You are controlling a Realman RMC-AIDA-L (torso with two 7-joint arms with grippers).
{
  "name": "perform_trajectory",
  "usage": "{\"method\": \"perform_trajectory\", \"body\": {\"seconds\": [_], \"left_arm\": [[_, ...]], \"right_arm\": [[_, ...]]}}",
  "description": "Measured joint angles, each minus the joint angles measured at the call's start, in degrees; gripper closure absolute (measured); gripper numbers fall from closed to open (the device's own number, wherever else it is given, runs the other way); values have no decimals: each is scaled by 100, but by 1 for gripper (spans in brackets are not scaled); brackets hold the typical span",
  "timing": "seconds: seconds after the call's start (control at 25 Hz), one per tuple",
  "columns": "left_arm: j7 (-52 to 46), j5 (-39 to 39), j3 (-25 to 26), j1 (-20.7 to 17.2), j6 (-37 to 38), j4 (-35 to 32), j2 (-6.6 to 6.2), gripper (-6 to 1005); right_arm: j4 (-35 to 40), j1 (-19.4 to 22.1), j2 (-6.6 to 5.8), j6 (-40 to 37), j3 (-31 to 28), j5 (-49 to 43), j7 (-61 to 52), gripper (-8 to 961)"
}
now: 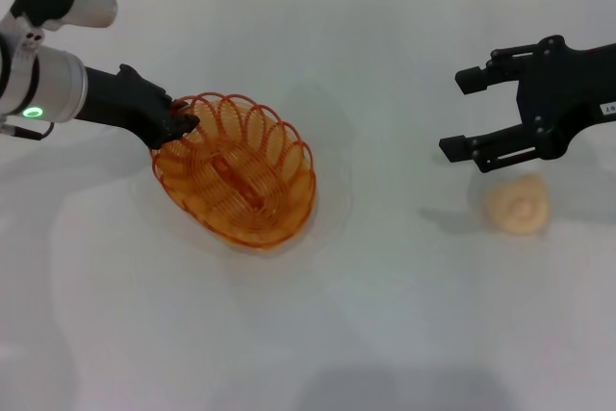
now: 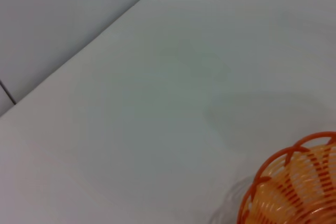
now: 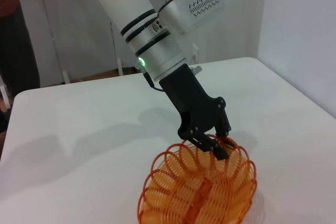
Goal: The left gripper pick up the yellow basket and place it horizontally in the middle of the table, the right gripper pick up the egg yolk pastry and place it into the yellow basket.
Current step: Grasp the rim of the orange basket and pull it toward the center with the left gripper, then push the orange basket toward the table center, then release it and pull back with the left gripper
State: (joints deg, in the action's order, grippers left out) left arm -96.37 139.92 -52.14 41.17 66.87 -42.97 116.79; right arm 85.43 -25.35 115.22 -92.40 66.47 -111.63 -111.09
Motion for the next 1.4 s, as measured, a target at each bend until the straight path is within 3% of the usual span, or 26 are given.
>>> {"method": "perform_trajectory", "body": {"seconds": [0.32,0.76,1.08,1.4], "left_arm": [[-492,-278,33,-262,705,-765,69,868],[-1625,-276,74,-418,1611,-1668,74,909],[-2433,-333,190,-390,1906,-2072,-21,919],[-3619,-444,256,-344,1906,-2063,-100,921]], "right_arm": [[-32,2,3,30,-5,-1,-9,140],[-28,15,9,29,-11,2,-27,140],[-10,32,9,24,-20,10,-27,140],[-2,0,9,27,-13,23,-40,140]]}}
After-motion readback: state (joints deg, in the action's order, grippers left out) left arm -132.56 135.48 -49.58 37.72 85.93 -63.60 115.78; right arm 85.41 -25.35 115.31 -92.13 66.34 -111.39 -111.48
